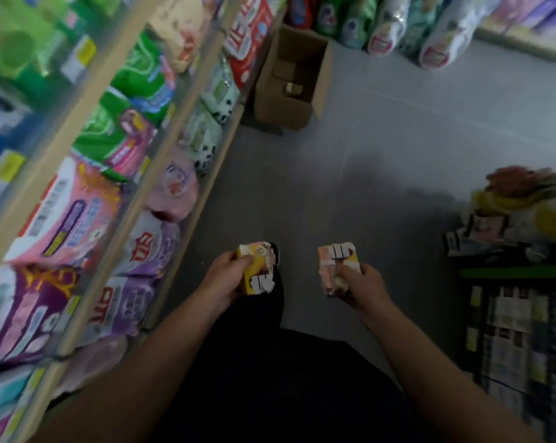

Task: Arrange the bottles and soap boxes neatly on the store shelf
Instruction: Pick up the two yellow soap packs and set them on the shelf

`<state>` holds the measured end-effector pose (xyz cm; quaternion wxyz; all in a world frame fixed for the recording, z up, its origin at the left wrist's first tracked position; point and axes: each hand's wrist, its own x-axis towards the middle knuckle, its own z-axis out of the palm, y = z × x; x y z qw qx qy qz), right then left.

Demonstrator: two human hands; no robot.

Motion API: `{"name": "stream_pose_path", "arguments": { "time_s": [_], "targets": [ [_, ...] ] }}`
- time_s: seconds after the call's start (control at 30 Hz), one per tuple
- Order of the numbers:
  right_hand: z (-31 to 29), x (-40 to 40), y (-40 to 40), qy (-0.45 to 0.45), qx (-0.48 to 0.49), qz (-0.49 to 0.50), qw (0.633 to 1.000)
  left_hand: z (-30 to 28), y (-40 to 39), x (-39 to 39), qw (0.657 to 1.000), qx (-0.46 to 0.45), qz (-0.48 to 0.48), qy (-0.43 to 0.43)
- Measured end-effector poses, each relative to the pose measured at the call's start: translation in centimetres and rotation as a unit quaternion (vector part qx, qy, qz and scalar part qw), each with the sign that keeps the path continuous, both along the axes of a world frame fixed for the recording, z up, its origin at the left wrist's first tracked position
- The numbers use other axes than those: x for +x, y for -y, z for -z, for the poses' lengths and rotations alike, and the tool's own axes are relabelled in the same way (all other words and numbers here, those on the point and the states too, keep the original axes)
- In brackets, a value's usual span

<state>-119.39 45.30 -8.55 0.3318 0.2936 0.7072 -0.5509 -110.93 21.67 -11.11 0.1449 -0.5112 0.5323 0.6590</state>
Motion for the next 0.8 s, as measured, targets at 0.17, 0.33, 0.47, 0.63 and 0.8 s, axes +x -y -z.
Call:
{"name": "stream_pose_path", "arguments": {
  "time_s": [0.17, 0.33, 0.47, 0.63, 0.8],
  "targets": [
    [-1.1, -9.4, -0.1, -0.022, 0.045, 0.035, 0.998, -0.7, 1.7, -13.9, 0.993, -0.007, 0.118, 0.004],
    [-0.7, -15.9, -1.3, -0.008, 0.062, 0.096, 0.993, -1.9, 2.4, -26.9, 0.939, -0.114, 0.324, -0.035],
    [0.7, -21.8, -2.6, 0.021, 0.050, 0.149, 0.987, -1.7, 1.1, -36.0, 0.912, -0.138, 0.384, -0.036],
    [2.9, -33.7, -5.5, 0.014, 0.038, 0.166, 0.985, -0.7, -1.9, -46.2, 0.951, -0.093, 0.294, -0.021],
    [2.5, -46.9, -7.9, 0.005, 0.027, 0.129, 0.991, -1.3, -4.7, -56.2, 0.973, -0.074, 0.220, 0.008]
  ]
}}
